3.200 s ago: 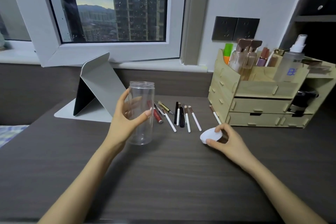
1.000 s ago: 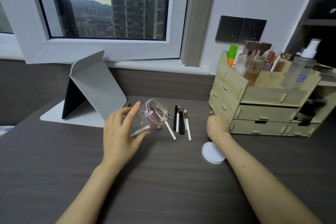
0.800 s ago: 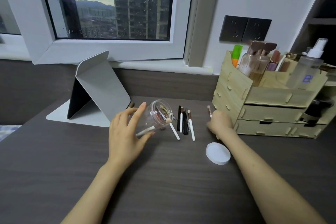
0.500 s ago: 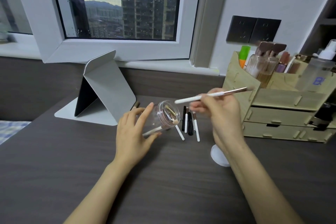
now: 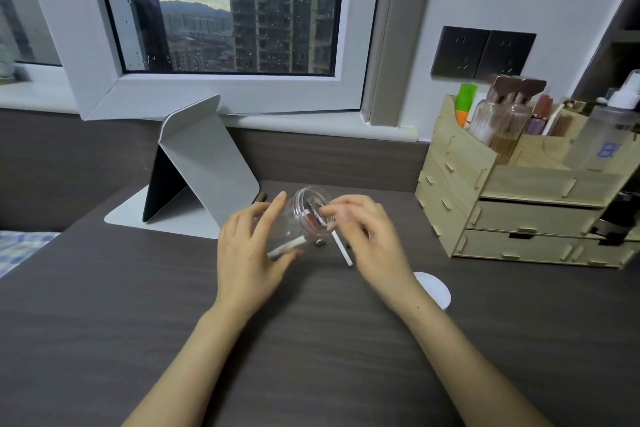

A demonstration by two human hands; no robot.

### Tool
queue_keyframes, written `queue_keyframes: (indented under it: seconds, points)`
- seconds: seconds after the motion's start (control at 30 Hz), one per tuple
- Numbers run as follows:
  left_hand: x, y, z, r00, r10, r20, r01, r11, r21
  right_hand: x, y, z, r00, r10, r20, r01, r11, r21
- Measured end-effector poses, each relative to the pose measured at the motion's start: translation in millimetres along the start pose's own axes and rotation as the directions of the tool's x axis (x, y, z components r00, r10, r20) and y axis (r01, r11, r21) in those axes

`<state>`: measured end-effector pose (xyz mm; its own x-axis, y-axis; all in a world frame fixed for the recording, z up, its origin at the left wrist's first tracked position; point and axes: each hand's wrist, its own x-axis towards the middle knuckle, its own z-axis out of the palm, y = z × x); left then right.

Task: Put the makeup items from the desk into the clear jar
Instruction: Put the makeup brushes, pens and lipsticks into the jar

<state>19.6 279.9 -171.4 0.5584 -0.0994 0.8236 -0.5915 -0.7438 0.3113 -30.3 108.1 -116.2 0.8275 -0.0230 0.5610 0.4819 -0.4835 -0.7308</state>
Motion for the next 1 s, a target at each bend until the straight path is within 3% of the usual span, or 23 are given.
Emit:
queue_keyframes:
  seconds: [0.07, 0.1, 0.2, 0.33, 0.57, 0.67, 0.77, 0.9, 1.0]
  points:
    - [1.5, 0.0, -1.9, 1.000, -0.014, -0.019, 0.014, 1.000, -0.005, 11.5, 14.4, -7.2, 0.963, 0.193, -0.186, -0.161, 0.972, 0.171]
    - [2.2, -0.3, -2.5, 0.999, -0.020, -0.025, 0.020, 1.000, -0.007, 18.8, 27.1, -10.8, 0.915, 0.300, -0.269, -0.272, 0.952, 0.138]
    - [3.5, -1.5, -2.9, 0.999, -0.033, -0.038, 0.032, 0.999, -0.016, 38.0, 70.3, -18.0, 0.816, 0.493, -0.301, -0.565, 0.788, -0.243]
    - [3.9, -2.8, -2.7, 0.999, -0.036, -0.029, 0.035, 0.999, -0.017, 52.7, 99.7, -11.5, 0.779, 0.599, -0.186, -0.592, 0.602, -0.536]
    - [3.6, -3.3, -2.9, 1.000, -0.028, -0.003, 0.028, 1.000, -0.002, 64.9, 114.7, -13.3, 0.729, 0.652, -0.209, -0.608, 0.477, -0.635]
    - [3.8, -2.8, -1.8, 1.000, -0.020, -0.001, 0.020, 1.000, 0.002, 62.9, 119.1, -23.3, 0.702, 0.686, -0.189, -0.628, 0.473, -0.618]
    - [2.8, -3.0, -0.1, 1.000, -0.014, 0.006, 0.014, 1.000, 0.011, 59.2, 128.0, -34.9, 0.693, 0.703, -0.158, -0.663, 0.536, -0.523]
    - [1.4, -2.2, -0.1, 1.000, -0.017, 0.016, 0.016, 1.000, 0.015, 54.3, 135.8, -44.8, 0.704, 0.698, -0.130, -0.692, 0.635, -0.343]
    - [1.1, -3.0, -0.6, 1.000, -0.015, 0.026, 0.015, 1.000, 0.015, 52.4, 131.1, -53.0, 0.674, 0.725, -0.141, -0.738, 0.670, -0.084]
